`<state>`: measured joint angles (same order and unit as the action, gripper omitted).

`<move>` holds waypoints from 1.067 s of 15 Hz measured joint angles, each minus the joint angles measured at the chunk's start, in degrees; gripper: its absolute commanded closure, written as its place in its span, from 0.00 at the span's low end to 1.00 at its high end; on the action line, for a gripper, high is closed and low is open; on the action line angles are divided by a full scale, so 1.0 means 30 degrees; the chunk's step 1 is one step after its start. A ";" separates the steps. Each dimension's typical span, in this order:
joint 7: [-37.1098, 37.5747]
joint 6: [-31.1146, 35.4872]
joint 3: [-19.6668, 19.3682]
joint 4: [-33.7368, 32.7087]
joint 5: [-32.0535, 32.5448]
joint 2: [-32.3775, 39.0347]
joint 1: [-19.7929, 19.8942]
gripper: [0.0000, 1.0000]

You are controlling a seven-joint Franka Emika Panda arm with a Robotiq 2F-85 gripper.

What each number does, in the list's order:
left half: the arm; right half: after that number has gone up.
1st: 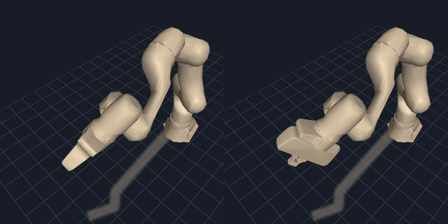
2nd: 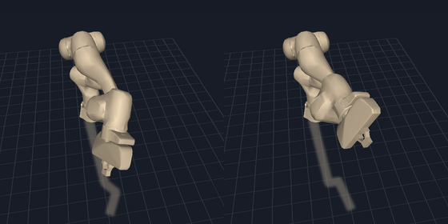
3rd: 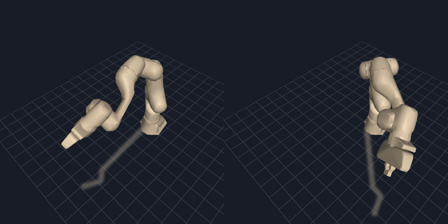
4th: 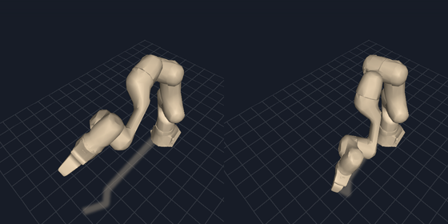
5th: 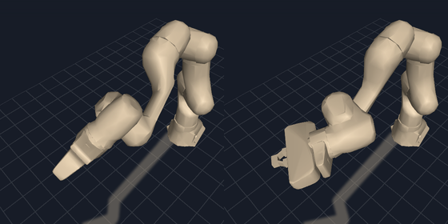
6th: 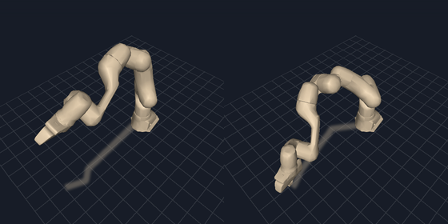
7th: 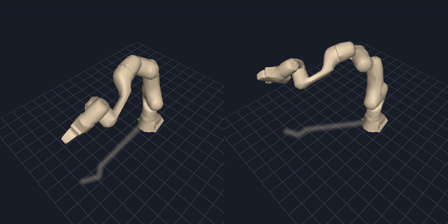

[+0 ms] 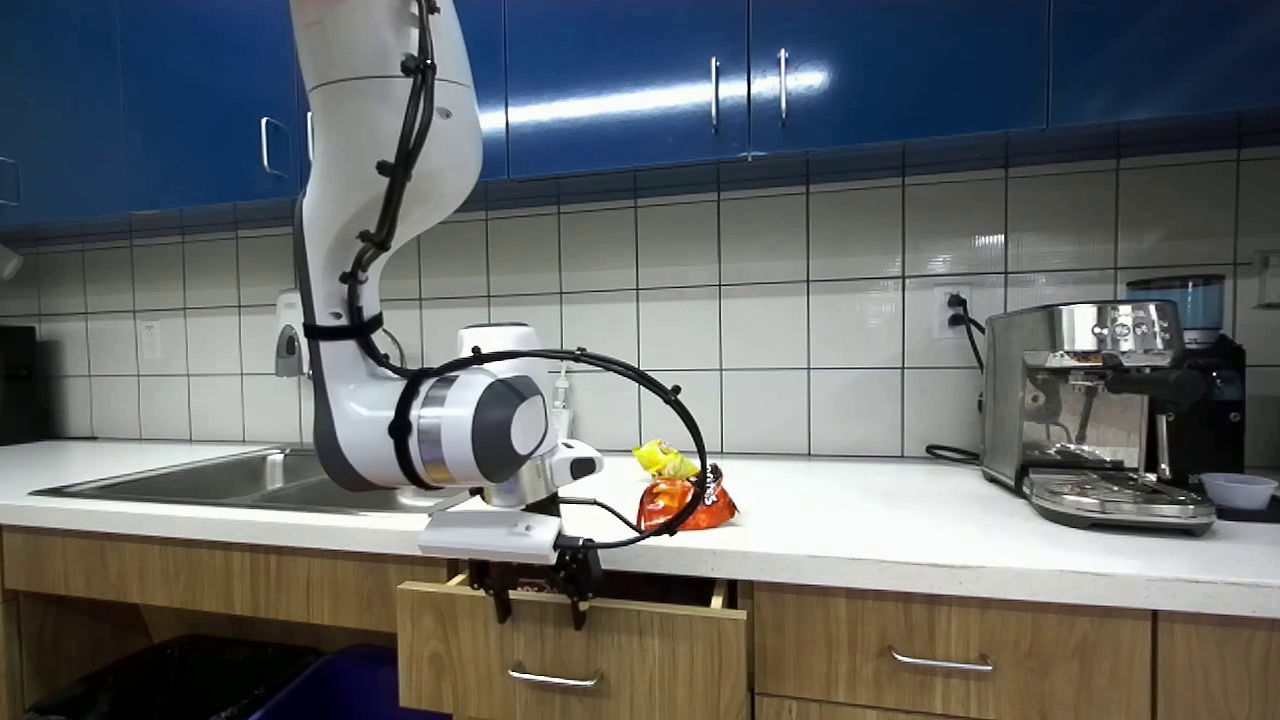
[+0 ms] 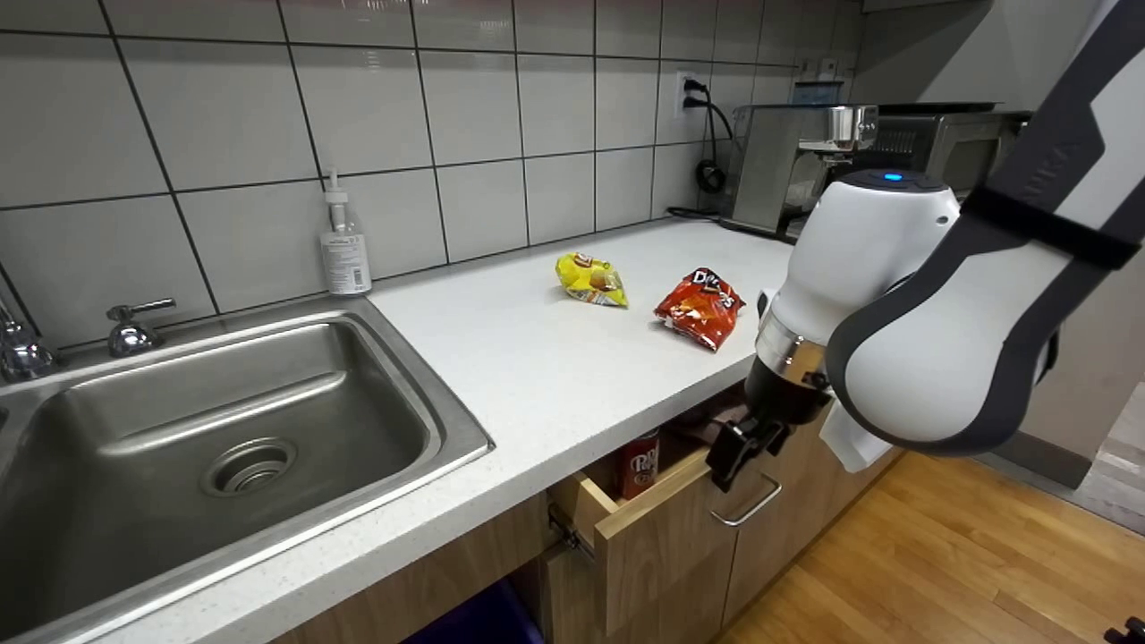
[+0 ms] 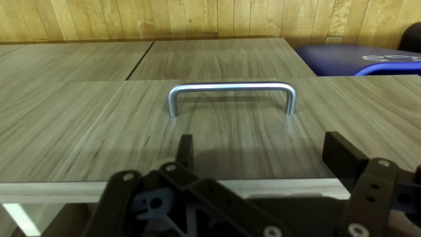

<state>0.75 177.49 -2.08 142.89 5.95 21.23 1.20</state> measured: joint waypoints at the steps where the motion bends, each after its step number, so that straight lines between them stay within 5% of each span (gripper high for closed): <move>1: -0.0017 -0.0006 0.0043 -0.0063 0.0000 0.0041 0.0058 0.00; 16: -0.0194 -0.0057 0.0067 -0.1031 -0.0001 0.0658 0.0249 0.00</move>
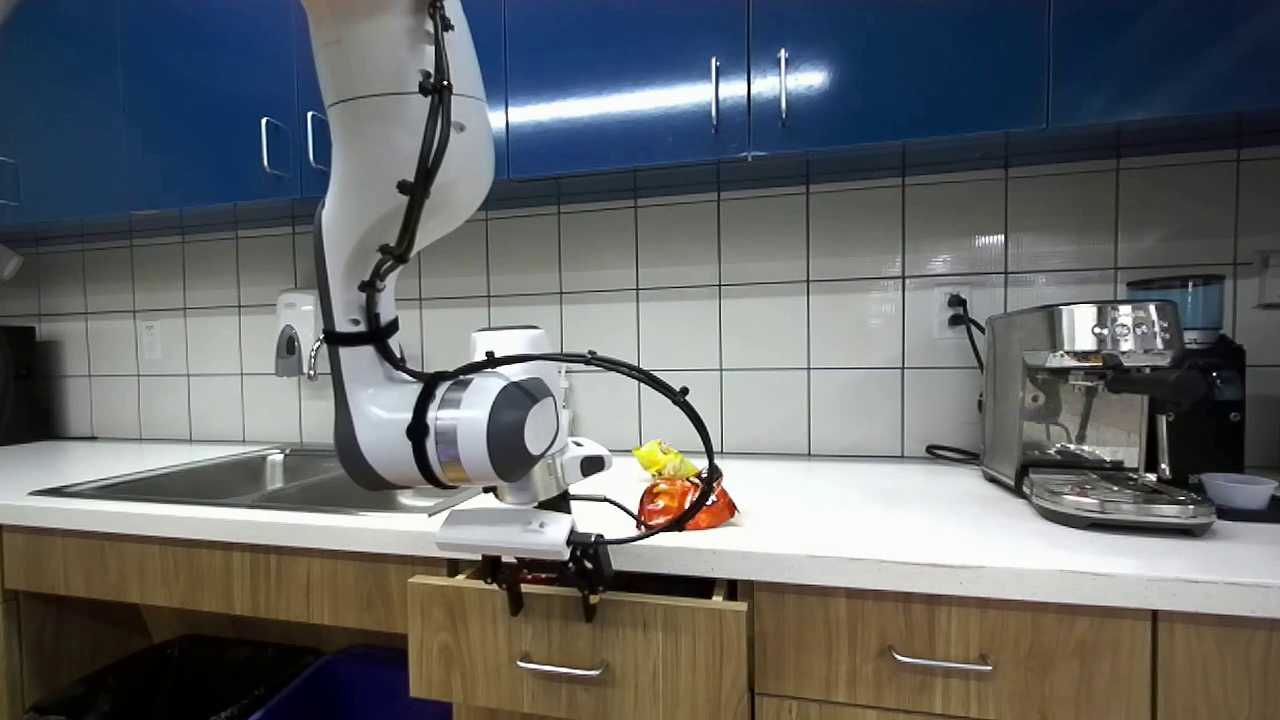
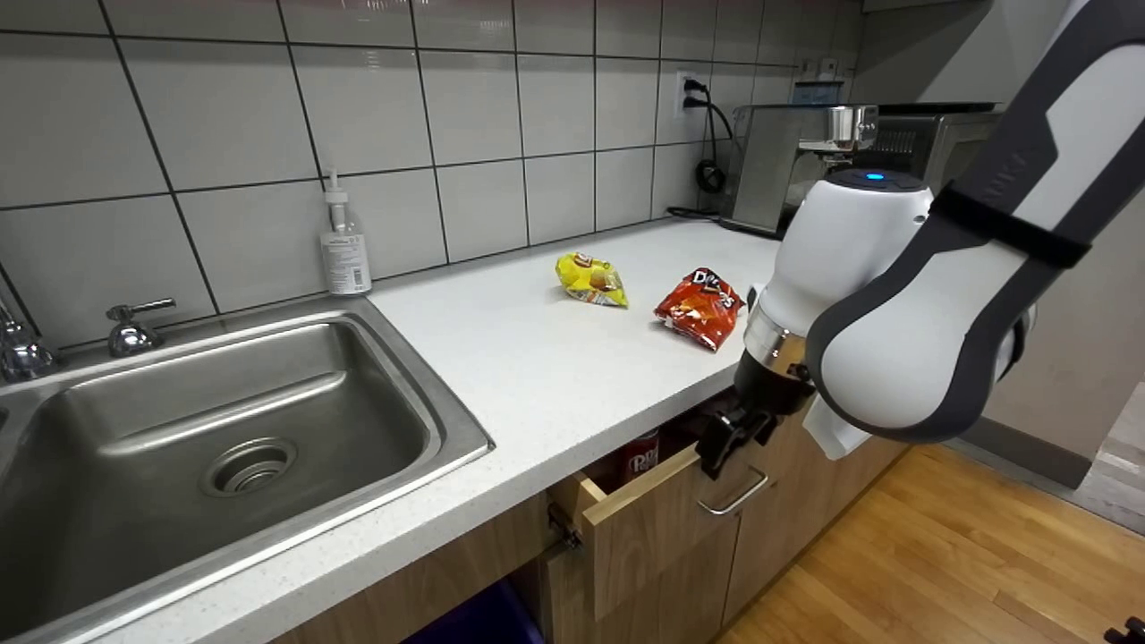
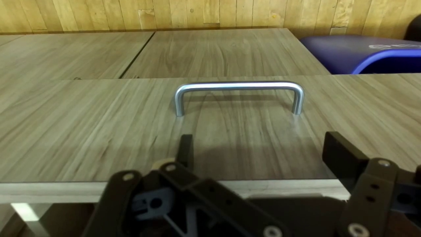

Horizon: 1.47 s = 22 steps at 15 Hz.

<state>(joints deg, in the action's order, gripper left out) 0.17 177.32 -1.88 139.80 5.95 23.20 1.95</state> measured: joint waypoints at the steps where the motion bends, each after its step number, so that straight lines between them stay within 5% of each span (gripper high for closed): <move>1: -0.0018 -0.0001 0.0000 -0.0043 0.0000 0.0026 0.0002 0.00; 22: -0.0478 -0.0084 -0.0019 -0.1019 0.0000 0.0568 0.0418 0.00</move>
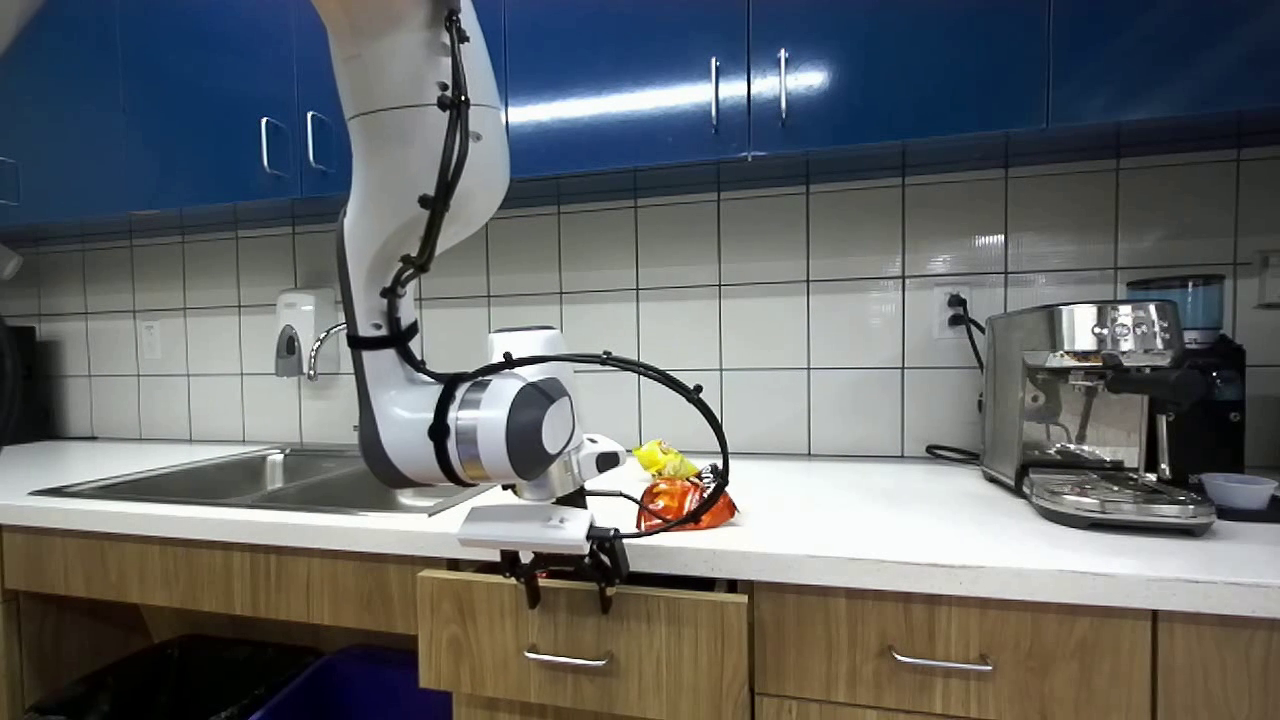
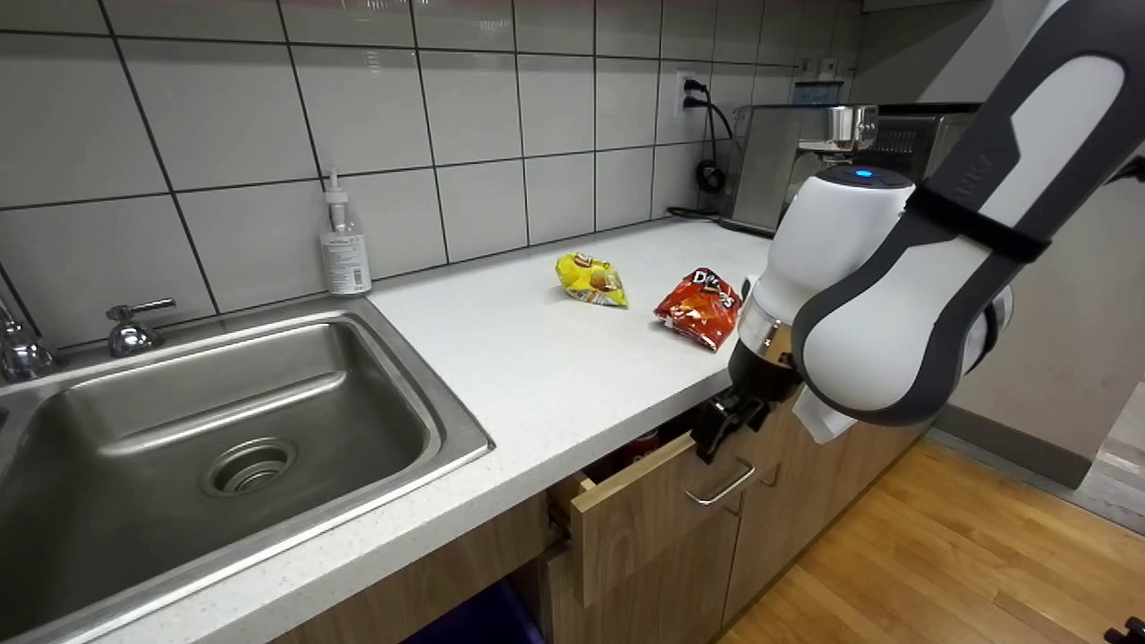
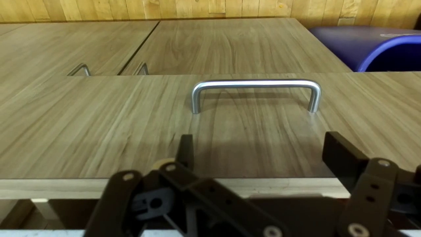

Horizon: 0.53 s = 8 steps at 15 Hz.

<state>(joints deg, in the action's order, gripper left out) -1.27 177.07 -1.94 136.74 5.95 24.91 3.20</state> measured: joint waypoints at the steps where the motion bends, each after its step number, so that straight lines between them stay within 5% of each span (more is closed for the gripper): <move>1: -0.0018 -0.0015 -0.0010 -0.0069 0.0000 0.0034 0.0011 0.00; 8: -0.0068 -0.0093 -0.0017 -0.0392 0.0000 0.0211 0.0034 0.00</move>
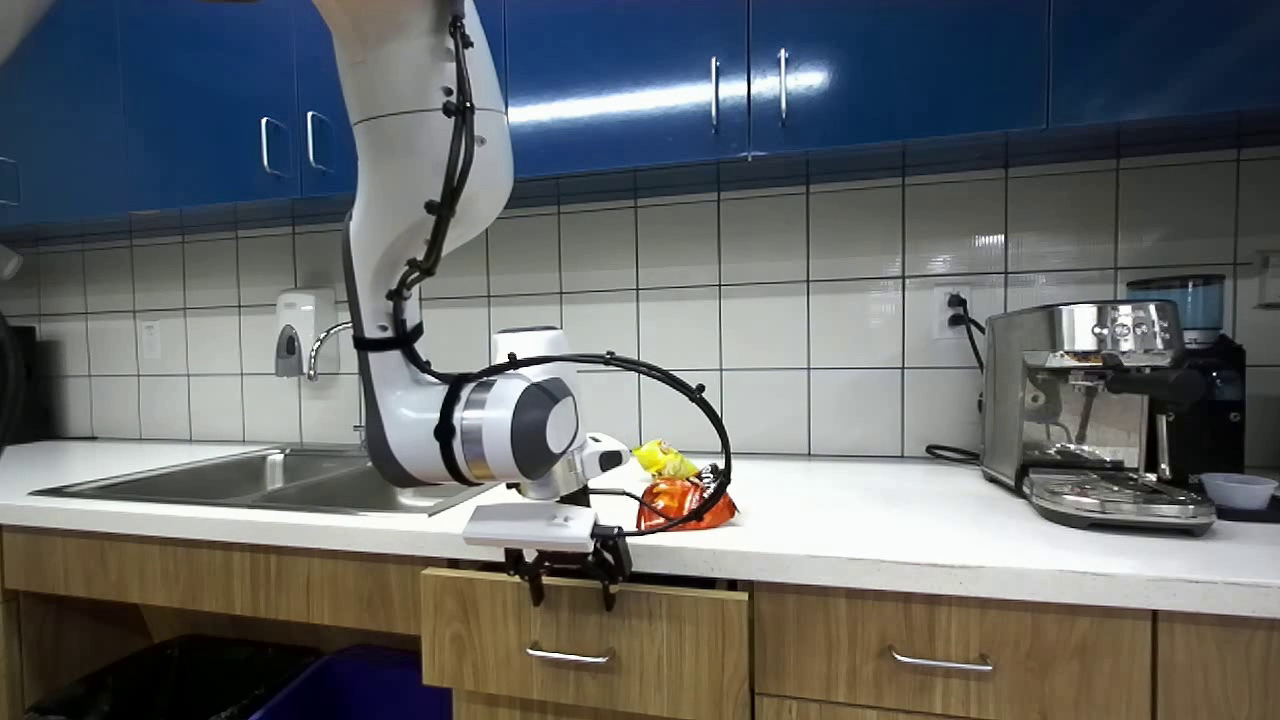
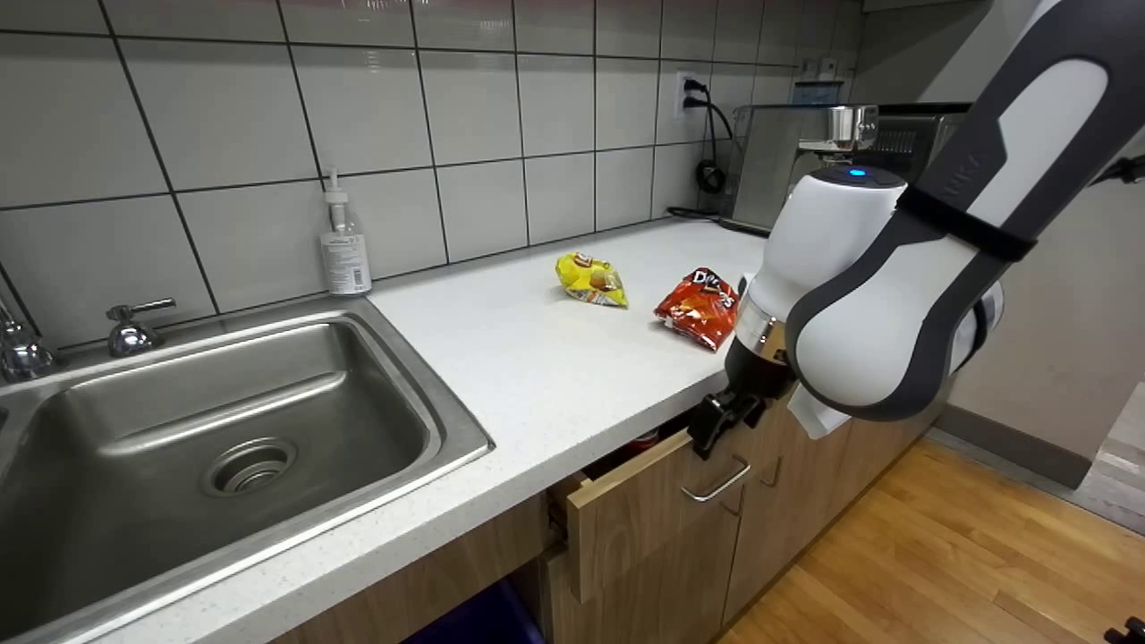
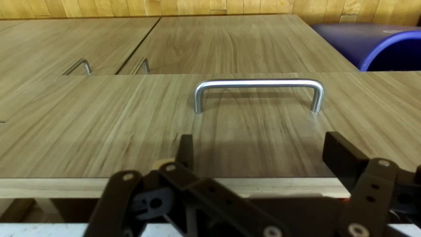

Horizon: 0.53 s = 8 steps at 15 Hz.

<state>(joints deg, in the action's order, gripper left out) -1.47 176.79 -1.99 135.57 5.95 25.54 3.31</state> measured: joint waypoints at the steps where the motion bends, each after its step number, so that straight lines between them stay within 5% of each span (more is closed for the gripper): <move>1: -0.0012 -0.0009 0.0000 -0.0033 0.0000 0.0019 0.0000 0.00; 8: -0.0061 -0.0122 0.0004 -0.0123 0.0000 0.0050 0.0001 0.00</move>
<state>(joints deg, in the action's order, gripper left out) -1.65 176.42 -1.98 135.20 5.95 25.69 3.31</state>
